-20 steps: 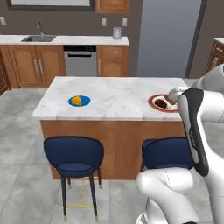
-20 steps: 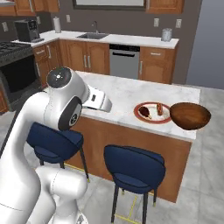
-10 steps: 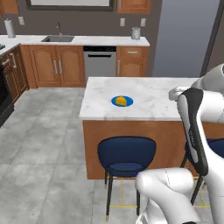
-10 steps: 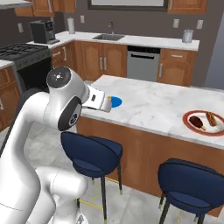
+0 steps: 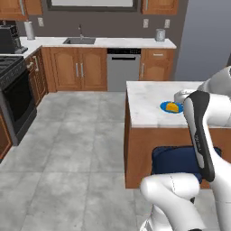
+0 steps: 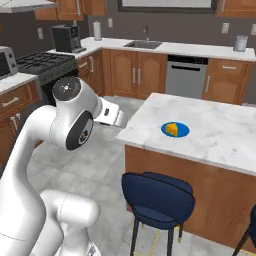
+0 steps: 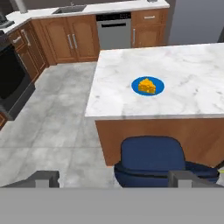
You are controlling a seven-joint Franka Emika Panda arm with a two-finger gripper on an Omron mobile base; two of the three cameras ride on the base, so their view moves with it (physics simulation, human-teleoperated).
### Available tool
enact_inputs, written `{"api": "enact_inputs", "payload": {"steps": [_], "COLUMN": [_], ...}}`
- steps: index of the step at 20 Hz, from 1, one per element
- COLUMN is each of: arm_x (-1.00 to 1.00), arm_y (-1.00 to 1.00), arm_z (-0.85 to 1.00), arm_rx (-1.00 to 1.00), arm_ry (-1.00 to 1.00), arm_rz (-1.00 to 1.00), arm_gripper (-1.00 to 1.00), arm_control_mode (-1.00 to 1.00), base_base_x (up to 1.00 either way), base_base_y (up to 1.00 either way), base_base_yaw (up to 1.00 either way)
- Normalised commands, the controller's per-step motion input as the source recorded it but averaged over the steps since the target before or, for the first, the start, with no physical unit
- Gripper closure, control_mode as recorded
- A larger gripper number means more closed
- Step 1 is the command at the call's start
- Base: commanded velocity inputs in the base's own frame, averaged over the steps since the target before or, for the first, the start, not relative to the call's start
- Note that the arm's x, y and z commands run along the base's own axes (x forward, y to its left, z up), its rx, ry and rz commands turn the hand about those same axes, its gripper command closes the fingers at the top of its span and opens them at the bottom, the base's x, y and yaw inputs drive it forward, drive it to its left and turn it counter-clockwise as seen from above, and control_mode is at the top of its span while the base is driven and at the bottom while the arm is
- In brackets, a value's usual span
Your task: Take the smaller bowl and place it next to the appetizer plate on the dining counter , and place the larger bowl next to the plate with cooked food.
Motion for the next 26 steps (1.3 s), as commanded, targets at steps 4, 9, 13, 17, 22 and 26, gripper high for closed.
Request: {"api": "enact_inputs", "payload": {"steps": [4,9,13,17,22,26], "arm_x": [0.00,0.00,0.00,0.00,0.00,0.00], "arm_y": [0.00,0.00,0.00,0.00,0.00,0.00], "arm_z": [0.00,0.00,0.00,0.00,0.00,0.00], "arm_rx": [0.00,0.00,0.00,0.00,0.00,0.00], "arm_ry": [0.00,0.00,0.00,0.00,0.00,0.00], "arm_rz": [0.00,0.00,0.00,0.00,0.00,0.00], "arm_gripper": [-1.00,-1.00,-1.00,-1.00,-1.00,-1.00], "arm_control_mode": [1.00,1.00,1.00,1.00,1.00,1.00], "base_base_x": [0.83,0.99,1.00,1.00,1.00,1.00], "base_base_y": [1.00,1.00,1.00,0.62,0.16,0.00], "base_base_yaw": [-0.02,-0.08,-0.08,-0.04,0.00,0.03]}}
